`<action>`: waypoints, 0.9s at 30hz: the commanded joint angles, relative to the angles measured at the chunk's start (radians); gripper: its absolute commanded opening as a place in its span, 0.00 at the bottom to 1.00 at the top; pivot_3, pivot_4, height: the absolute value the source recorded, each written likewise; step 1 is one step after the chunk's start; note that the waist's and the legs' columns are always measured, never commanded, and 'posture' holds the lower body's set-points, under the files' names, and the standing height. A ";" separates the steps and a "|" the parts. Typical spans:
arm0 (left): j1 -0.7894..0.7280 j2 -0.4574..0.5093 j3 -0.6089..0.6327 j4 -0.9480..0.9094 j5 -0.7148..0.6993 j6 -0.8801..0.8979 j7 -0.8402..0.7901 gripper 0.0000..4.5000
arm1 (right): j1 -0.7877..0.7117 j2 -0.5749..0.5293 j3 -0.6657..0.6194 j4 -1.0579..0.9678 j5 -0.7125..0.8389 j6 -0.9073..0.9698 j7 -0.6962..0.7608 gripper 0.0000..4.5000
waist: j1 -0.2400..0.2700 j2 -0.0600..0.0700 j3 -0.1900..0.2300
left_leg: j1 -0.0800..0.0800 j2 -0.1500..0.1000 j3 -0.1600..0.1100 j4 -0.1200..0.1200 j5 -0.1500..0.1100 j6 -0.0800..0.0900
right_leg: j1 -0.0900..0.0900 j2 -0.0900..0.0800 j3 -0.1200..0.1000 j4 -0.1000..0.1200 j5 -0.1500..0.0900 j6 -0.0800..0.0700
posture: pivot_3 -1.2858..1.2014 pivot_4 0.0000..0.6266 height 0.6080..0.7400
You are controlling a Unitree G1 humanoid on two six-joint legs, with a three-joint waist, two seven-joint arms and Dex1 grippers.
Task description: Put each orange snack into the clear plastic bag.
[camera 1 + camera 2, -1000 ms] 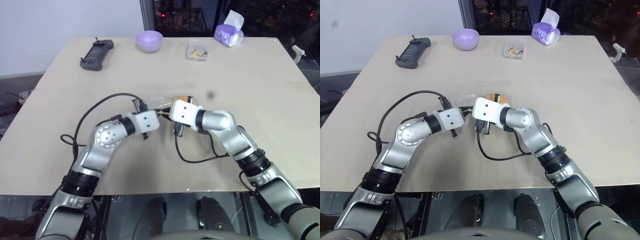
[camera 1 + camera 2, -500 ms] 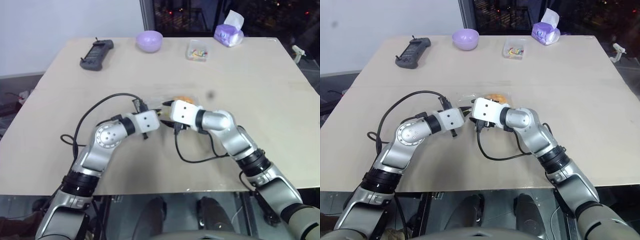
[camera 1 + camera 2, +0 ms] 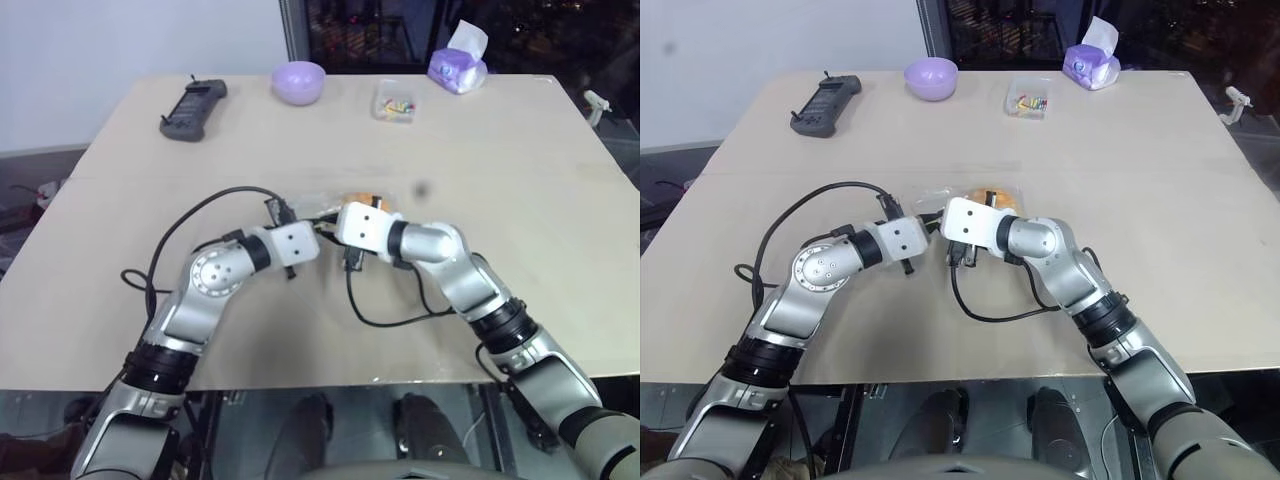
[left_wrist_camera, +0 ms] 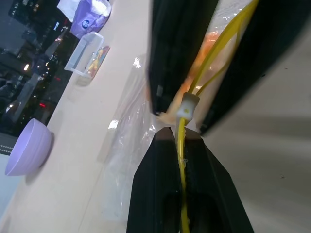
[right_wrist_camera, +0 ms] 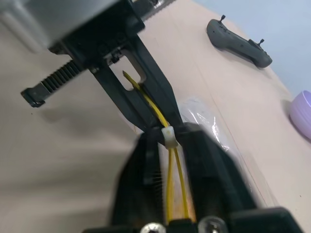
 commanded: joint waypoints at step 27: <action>-0.020 0.022 0.098 -0.039 -0.071 0.023 0.047 0.00 | 0.064 -0.184 -0.077 -0.015 -0.072 0.049 -0.069 0.01 | 0.001 0.000 0.000 | 0.000 0.000 0.000 0.000 0.000 0.000 | 0.000 0.000 0.000 0.000 0.000 0.000 | 0.52 0.24 0.83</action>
